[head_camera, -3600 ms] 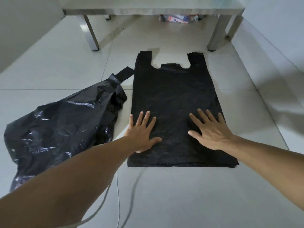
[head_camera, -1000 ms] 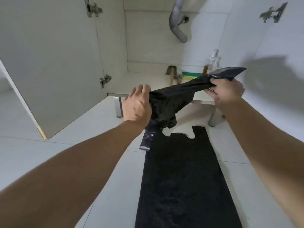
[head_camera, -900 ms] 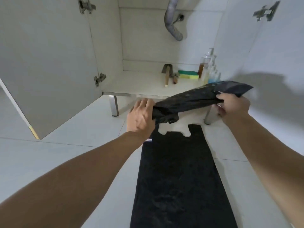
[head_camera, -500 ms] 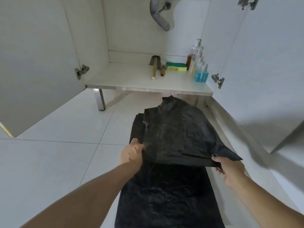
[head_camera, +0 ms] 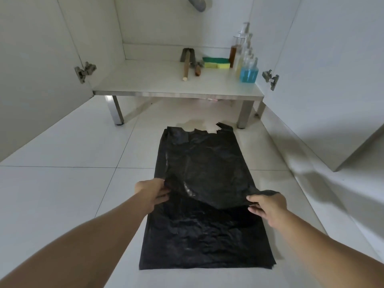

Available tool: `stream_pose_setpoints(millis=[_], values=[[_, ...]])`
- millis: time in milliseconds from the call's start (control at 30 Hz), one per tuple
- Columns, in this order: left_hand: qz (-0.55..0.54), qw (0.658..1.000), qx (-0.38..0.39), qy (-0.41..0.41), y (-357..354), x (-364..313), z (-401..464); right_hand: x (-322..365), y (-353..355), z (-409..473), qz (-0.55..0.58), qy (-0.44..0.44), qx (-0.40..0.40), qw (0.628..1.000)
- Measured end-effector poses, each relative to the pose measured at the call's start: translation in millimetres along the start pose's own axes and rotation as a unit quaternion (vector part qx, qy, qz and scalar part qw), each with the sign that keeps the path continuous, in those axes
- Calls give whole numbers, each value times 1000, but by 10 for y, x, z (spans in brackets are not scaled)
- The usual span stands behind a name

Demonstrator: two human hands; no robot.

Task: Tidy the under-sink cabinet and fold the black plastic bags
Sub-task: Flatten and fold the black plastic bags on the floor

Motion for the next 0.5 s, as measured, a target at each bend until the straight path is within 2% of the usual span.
stream_pose_setpoints(millis=[67,133,167,233,333,433,500], values=[[0,1000,13,9,-17,-2,20,-23,-9,-2,-26,8,12,1000],[36,999,-2,-20,-36,-80,-8,-56,1,21,-36,17,15,999],[80,994,-22,-68,-45,-163,-33,-72,10,30,-40,21,12,999],[181,962,-33,-202,-136,-342,-112,-97,19,22,-57,30,9,998],[268,878,-12,-397,-267,-494,-329,-155,-23,-3,-103,34,31,994],[339,738,48,-581,-377,-415,-585,-243,-76,-12,-159,25,63,985],[459,660,105,-585,-418,-108,-546,-297,-102,-26,-212,22,77,974]])
Point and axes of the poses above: each hand's wrist, its own z-axis towards the middle knuckle, its own y-axis out of the back of the hand, x = y × z, the point moved 6 cm from there along z, towards the middle knuckle, and after that the axes turned 2 degrees about -z, right-handed, at the moved point
